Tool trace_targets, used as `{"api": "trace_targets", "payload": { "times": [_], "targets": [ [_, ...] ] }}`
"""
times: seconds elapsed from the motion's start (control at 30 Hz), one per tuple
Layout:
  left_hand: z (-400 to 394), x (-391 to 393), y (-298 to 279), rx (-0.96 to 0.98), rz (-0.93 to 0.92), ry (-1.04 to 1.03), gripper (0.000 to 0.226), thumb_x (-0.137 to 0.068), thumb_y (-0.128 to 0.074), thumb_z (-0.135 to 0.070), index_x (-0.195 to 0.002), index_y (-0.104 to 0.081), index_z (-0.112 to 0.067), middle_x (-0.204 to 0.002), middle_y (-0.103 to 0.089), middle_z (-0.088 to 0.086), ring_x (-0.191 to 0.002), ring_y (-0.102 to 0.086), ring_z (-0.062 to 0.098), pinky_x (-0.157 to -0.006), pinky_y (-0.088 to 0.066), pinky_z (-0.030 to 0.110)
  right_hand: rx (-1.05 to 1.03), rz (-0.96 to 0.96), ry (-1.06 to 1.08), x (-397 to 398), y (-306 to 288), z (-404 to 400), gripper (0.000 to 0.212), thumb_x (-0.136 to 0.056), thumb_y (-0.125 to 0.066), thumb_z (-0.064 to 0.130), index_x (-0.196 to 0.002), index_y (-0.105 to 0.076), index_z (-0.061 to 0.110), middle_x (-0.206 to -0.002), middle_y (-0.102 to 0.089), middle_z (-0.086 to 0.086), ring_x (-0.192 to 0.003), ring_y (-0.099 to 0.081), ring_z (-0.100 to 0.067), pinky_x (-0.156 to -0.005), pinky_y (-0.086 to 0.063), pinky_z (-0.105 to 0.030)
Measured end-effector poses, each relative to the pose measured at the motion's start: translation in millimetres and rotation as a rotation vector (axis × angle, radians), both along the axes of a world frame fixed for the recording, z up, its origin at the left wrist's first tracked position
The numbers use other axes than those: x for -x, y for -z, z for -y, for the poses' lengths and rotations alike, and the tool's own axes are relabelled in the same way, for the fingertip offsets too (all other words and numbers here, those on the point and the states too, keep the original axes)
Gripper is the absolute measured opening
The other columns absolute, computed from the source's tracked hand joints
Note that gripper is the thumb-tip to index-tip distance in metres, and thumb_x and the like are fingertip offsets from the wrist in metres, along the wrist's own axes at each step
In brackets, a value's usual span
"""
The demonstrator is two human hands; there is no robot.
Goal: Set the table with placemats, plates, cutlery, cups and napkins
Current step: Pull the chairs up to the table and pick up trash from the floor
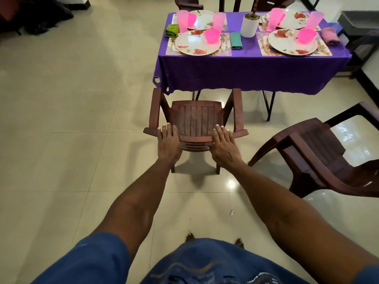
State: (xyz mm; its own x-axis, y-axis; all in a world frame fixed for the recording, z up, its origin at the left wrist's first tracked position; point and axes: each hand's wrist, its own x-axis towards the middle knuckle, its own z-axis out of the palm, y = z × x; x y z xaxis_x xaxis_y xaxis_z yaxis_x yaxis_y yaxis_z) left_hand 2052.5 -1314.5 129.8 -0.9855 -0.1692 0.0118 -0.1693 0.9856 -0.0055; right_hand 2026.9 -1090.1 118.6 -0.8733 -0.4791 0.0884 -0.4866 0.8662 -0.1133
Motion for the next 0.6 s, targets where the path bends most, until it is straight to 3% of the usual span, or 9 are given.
{"api": "trace_targets", "payload": {
  "times": [0.13,0.23,0.43,0.6],
  "targets": [
    [-14,-24,14,-0.056,-0.075,0.054,0.089,-0.07,-0.053,-0.01,-0.151,-0.021,0.003,-0.157,-0.019,0.025,-0.147,-0.013,0.041,-0.122,-0.001,0.051,0.004,0.045,0.151,-9,6,2,0.076,-0.101,-0.024,0.054,-0.156,0.0,0.007,-0.163,0.007,-0.014,-0.15,0.013,-0.029,-0.122,0.004,-0.048],
    [-16,-24,12,-0.05,-0.027,0.046,0.1,-0.066,-0.057,-0.015,-0.153,-0.012,0.002,-0.16,-0.01,0.023,-0.149,-0.004,0.039,-0.121,0.001,0.052,-0.027,0.123,0.189,-5,5,7,0.086,-0.097,-0.02,0.066,-0.154,0.01,0.01,-0.161,0.018,-0.012,-0.147,0.025,-0.027,-0.119,0.017,-0.046],
    [-16,-21,7,-0.039,0.08,0.037,0.112,-0.066,-0.062,-0.024,-0.153,0.003,0.001,-0.161,0.004,0.021,-0.149,0.009,0.038,-0.12,0.007,0.051,-0.065,0.167,0.175,-4,0,7,0.093,-0.093,-0.027,0.069,-0.154,0.008,0.009,-0.161,0.017,-0.013,-0.147,0.024,-0.03,-0.118,0.018,-0.047],
    [-17,-19,-1,-0.053,0.107,0.039,0.088,-0.084,-0.053,-0.02,-0.155,-0.005,-0.002,-0.162,-0.002,0.019,-0.15,0.004,0.035,-0.121,0.003,0.05,-0.044,0.215,0.085,-6,-14,-7,0.084,-0.097,-0.033,0.06,-0.155,0.001,0.009,-0.164,0.007,-0.012,-0.15,0.016,-0.027,-0.12,0.013,-0.045]
  ]
}}
